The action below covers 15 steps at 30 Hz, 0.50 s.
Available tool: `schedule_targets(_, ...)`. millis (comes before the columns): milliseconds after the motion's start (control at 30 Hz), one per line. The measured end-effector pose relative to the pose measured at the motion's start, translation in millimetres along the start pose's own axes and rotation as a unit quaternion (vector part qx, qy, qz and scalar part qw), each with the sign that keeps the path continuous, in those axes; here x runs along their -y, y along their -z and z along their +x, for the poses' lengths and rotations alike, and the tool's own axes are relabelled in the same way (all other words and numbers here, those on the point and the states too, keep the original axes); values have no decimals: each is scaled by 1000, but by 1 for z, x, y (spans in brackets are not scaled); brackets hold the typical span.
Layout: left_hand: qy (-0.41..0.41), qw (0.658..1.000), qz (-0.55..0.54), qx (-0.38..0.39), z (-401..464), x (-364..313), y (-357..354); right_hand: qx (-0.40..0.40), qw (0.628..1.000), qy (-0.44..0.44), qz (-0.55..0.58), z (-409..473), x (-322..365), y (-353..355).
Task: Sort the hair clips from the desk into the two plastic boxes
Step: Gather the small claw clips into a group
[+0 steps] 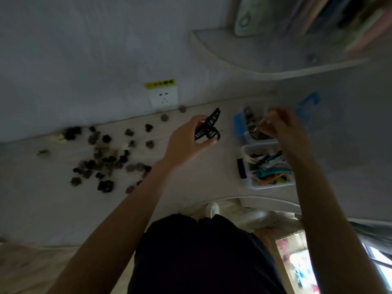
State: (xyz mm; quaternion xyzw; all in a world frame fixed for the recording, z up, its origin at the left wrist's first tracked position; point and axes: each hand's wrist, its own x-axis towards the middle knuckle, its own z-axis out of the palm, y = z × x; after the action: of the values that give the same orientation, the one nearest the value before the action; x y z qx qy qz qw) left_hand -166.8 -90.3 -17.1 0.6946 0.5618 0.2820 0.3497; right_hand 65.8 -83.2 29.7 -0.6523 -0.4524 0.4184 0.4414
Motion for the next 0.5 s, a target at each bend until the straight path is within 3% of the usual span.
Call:
schedule_targets(100, -28, 999, 17, 17, 23, -31, -38, -21, 991, 38, -127, 28, -13, 47)
schedule_targets(200, -48, 998, 42, 25, 47, -58, -64, -14, 938, 112, -328, 46, -25, 76)
schedule_targets(267, -57, 996, 59, 25, 65, -69, -78, 23, 915, 123, -385, 54, -38, 85)
schedule_targets(367, -48, 993, 100, 34, 91, -85, -99, 87, 890, 149, -423, 56, -54, 97)
schedule_targets(500, 19, 996, 86, 23, 108, -101, -127, 60, 935, 126, -327, 52, -51, 96)
